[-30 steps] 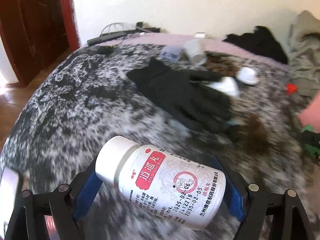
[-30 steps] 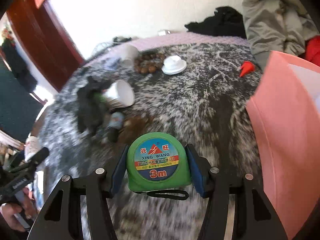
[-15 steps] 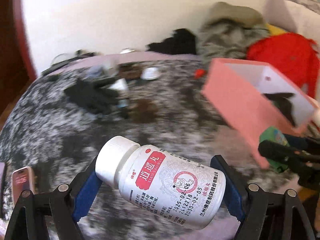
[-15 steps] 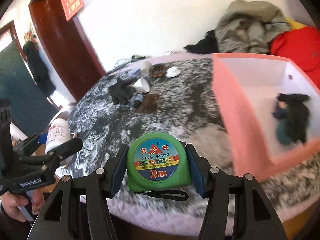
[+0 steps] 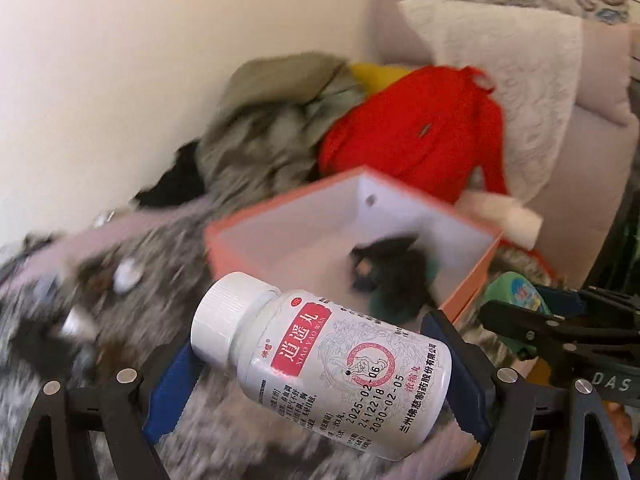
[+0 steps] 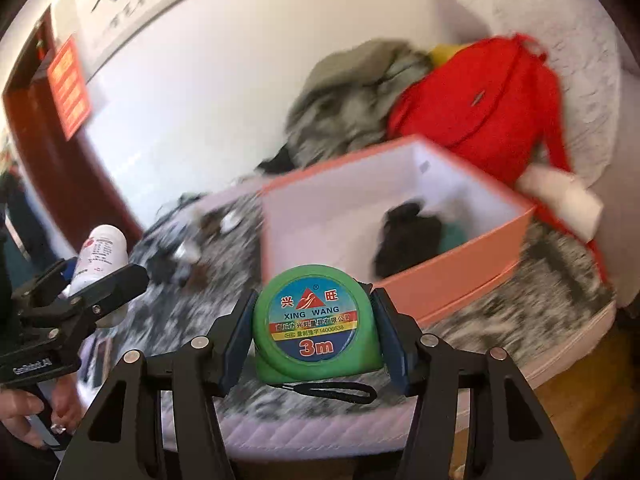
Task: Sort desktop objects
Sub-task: 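Carry the tape measure and pill bottle into the pink box and release, then grasp the brown mesh pouch with the right tool while the left tool grasps the black glove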
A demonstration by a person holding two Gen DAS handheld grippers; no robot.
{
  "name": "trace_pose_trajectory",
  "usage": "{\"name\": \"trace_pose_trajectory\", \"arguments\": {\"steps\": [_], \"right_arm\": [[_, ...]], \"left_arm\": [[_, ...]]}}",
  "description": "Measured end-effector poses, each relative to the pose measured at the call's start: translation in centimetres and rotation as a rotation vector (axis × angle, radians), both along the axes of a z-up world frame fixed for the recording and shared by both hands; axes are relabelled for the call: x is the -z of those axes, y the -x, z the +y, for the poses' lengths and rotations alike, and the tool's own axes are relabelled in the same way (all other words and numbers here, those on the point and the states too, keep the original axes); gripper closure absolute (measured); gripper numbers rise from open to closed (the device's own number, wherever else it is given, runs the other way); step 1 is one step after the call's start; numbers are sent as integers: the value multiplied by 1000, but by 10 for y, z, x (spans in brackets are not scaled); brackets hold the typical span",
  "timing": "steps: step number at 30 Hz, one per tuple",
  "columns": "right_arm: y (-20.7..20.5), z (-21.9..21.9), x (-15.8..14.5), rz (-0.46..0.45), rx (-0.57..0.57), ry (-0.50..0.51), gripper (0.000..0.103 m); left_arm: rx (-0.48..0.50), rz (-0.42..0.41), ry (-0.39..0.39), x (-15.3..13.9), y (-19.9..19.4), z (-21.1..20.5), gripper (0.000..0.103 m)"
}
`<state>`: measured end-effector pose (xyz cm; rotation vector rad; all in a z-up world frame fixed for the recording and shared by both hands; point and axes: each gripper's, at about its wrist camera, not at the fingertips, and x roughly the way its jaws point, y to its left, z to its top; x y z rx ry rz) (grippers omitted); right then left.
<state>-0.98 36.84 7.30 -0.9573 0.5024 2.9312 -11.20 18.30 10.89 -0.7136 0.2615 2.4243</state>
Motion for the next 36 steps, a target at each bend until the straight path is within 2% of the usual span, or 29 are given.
{"name": "trace_pose_trajectory", "arguments": {"steps": [3, 7, 10, 12, 14, 15, 16, 18, 24, 31, 36], "right_arm": [[13, 35, -16, 33, 65, -20, 43], [47, 71, -30, 59, 118, -35, 43], [82, 92, -30, 56, 143, -40, 43], [115, 99, -19, 5, 156, -67, 42], [138, 105, -8, -32, 187, -85, 31], [144, 108, -4, -42, 212, -89, 19], [144, 108, -2, -22, 215, -72, 14], [144, 107, 0, -6, 210, -51, 11], [134, 84, -8, 2, 184, 5, 10], [124, -16, -26, 34, 23, -9, 5], [131, -97, -10, -18, -118, -27, 5]], "left_arm": [[45, 27, -8, -11, 17, 34, 15], [73, 11, -16, -7, 58, 69, 15], [82, -45, -39, 10, 102, 87, 15], [78, -137, -29, 30, 133, 94, 12], [37, -174, -33, 42, 149, 88, 9], [18, -175, -43, 45, 154, 83, 6], [-1, -177, -52, 47, 155, 74, 5], [-38, -184, -74, 50, 157, 52, 5], [-179, -206, -125, 50, 139, -37, 5], [-345, -214, -82, 70, 94, -142, 4], [-479, -268, -64, 96, 73, -220, 4]]}}
